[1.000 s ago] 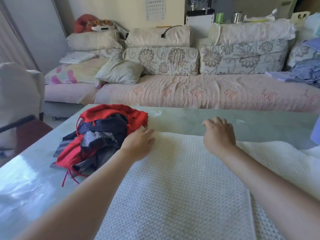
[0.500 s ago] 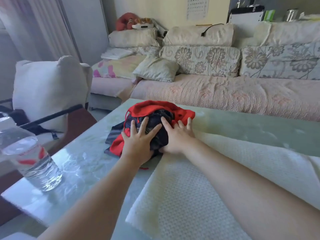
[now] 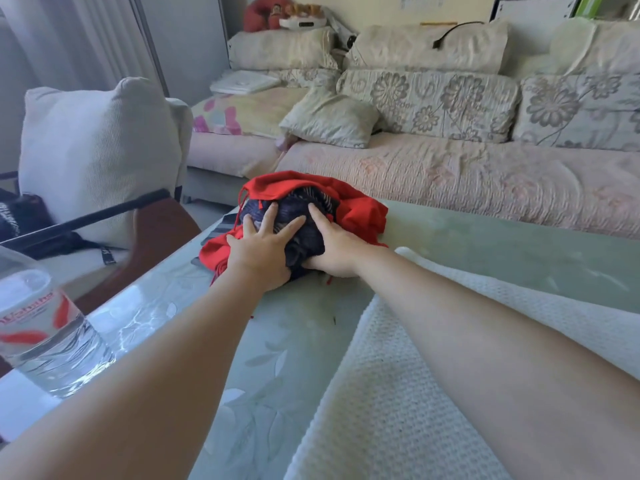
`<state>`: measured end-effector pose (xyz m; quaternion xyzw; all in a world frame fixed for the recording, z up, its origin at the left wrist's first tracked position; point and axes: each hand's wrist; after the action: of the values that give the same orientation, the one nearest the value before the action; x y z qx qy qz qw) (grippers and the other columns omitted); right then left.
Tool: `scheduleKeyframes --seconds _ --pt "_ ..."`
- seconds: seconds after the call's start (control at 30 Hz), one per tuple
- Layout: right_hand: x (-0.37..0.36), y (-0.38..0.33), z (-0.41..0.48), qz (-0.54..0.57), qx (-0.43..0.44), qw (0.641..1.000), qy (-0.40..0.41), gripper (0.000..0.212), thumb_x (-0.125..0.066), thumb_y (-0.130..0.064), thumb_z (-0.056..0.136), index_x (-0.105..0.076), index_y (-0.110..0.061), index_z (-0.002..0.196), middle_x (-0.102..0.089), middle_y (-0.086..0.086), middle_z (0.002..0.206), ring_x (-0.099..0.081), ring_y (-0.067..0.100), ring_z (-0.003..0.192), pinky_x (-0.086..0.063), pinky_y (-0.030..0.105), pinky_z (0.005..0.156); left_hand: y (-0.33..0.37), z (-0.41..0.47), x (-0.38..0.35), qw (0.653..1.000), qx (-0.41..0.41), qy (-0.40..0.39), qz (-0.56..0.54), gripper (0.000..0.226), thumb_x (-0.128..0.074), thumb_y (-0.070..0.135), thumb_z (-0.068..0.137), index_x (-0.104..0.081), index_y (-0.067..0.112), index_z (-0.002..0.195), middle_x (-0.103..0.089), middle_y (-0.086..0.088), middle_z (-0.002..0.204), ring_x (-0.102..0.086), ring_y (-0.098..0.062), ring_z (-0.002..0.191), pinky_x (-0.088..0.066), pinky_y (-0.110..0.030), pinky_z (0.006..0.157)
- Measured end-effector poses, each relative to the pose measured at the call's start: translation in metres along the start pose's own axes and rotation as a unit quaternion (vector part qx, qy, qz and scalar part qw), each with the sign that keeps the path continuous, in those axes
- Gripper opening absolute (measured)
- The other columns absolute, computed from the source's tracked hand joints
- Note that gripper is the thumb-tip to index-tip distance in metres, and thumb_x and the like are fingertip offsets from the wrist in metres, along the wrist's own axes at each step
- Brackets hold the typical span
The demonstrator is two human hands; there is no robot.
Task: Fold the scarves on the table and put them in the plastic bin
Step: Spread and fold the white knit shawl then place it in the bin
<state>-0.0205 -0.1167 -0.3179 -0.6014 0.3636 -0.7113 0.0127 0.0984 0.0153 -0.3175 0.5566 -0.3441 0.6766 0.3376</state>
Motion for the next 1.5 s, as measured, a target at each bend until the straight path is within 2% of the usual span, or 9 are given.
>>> scheduleKeyframes --seconds 0.17,0.27,0.37,0.47,0.6,0.73,0.97,1.17,1.5 --pt "0.024 0.045 -0.048 -0.066 0.037 0.966 0.248 0.051 -0.055 -0.040 0.082 -0.052 -0.020 0.130 -0.057 0.008 0.124 -0.053 0.029 0.118 -0.043 0.043 0.101 0.037 -0.023 0.015 0.996 -0.021 0.080 0.023 0.080 -0.051 0.051 0.076 -0.022 0.041 0.150 0.001 -0.007 0.163 0.009 -0.032 0.149 0.010 -0.064 0.113" --pt "0.037 0.076 -0.078 -0.183 -0.101 0.967 0.148 0.041 -0.044 -0.029 0.093 -0.054 -0.022 0.132 -0.055 0.007 0.133 -0.047 0.031 0.124 -0.039 0.042 0.105 0.072 -0.049 0.018 0.970 -0.106 0.216 -0.024 0.057 -0.052 0.035 0.070 -0.056 0.023 0.125 -0.044 -0.008 0.137 -0.037 -0.033 0.130 -0.024 -0.045 0.107" --pt "0.040 0.089 -0.104 -0.264 -0.138 0.948 0.109 0.038 -0.040 -0.032 0.098 -0.055 -0.023 0.132 -0.061 0.006 0.132 -0.045 0.031 0.125 -0.039 0.040 0.100 0.110 -0.074 0.022 0.992 -0.072 0.063 -0.086 0.032 -0.048 0.036 0.090 -0.054 0.015 0.113 -0.058 -0.008 0.114 -0.056 -0.033 0.106 -0.039 -0.038 0.079" --pt "0.043 0.085 -0.111 -0.241 -0.151 0.954 0.097 0.033 -0.047 -0.035 0.099 -0.055 -0.019 0.126 -0.062 0.008 0.128 -0.053 0.032 0.120 -0.044 0.038 0.092 0.128 -0.084 0.015 0.985 -0.016 -0.080 -0.149 0.042 -0.051 0.045 0.094 -0.052 0.012 0.121 -0.060 -0.007 0.118 -0.058 -0.029 0.107 -0.045 -0.036 0.080" --pt "0.045 0.074 -0.111 -0.187 -0.187 0.961 0.080 0.033 -0.056 -0.028 0.098 -0.058 -0.011 0.126 -0.060 0.012 0.130 -0.058 0.032 0.118 -0.047 0.034 0.092 0.135 -0.093 0.015 0.956 -0.038 -0.040 -0.289 0.028 -0.050 0.014 0.093 -0.041 0.020 0.119 -0.056 -0.008 0.102 -0.055 -0.027 0.081 -0.043 -0.035 0.064" --pt "0.039 0.062 -0.102 -0.115 -0.166 0.966 0.161 0.029 -0.051 -0.027 0.100 -0.056 -0.005 0.119 -0.057 0.019 0.126 -0.055 0.036 0.115 -0.044 0.036 0.089 0.128 -0.097 0.024 0.973 -0.070 0.033 -0.217 0.040 -0.040 -0.004 0.086 -0.044 0.024 0.115 -0.037 -0.005 0.103 -0.051 -0.027 0.067 -0.034 -0.031 0.052" --pt "0.019 0.016 -0.052 0.025 -0.096 0.976 0.194 0.030 -0.052 -0.016 0.098 -0.051 0.000 0.124 -0.046 0.020 0.131 -0.053 0.037 0.117 -0.039 0.035 0.096 0.064 -0.083 0.021 1.000 -0.006 0.021 -0.002 0.042 -0.043 -0.001 0.089 -0.059 0.019 0.123 -0.040 -0.011 0.117 -0.054 -0.026 0.068 -0.047 -0.034 0.060" --pt "0.008 0.008 -0.069 0.020 -0.068 0.993 0.091 0.083 -0.053 -0.010 0.098 0.002 -0.023 0.159 0.018 0.011 0.164 -0.015 0.029 0.152 -0.025 0.034 0.116 0.067 -0.084 0.021 0.997 -0.011 -0.002 0.074 0.033 -0.047 0.012 0.090 -0.063 0.026 0.116 -0.043 -0.003 0.112 -0.046 -0.023 0.102 -0.037 -0.032 0.069" --pt "0.077 0.085 -0.261 -0.033 -0.126 0.990 0.059 0.036 -0.054 -0.028 0.100 -0.054 -0.027 0.136 -0.044 -0.005 0.147 -0.046 0.017 0.133 -0.036 0.034 0.112 0.207 -0.124 0.079 0.983 -0.135 0.025 -0.118 0.039 -0.044 0.019 0.095 -0.056 0.026 0.132 -0.049 -0.003 0.127 -0.046 -0.022 0.116 -0.045 -0.034 0.085"
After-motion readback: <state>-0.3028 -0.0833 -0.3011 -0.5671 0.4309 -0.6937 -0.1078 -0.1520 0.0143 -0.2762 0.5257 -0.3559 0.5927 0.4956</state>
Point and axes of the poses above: each hand's wrist, its own z-axis towards the middle knuckle, its own x-axis out of the back of the hand, y = z × x
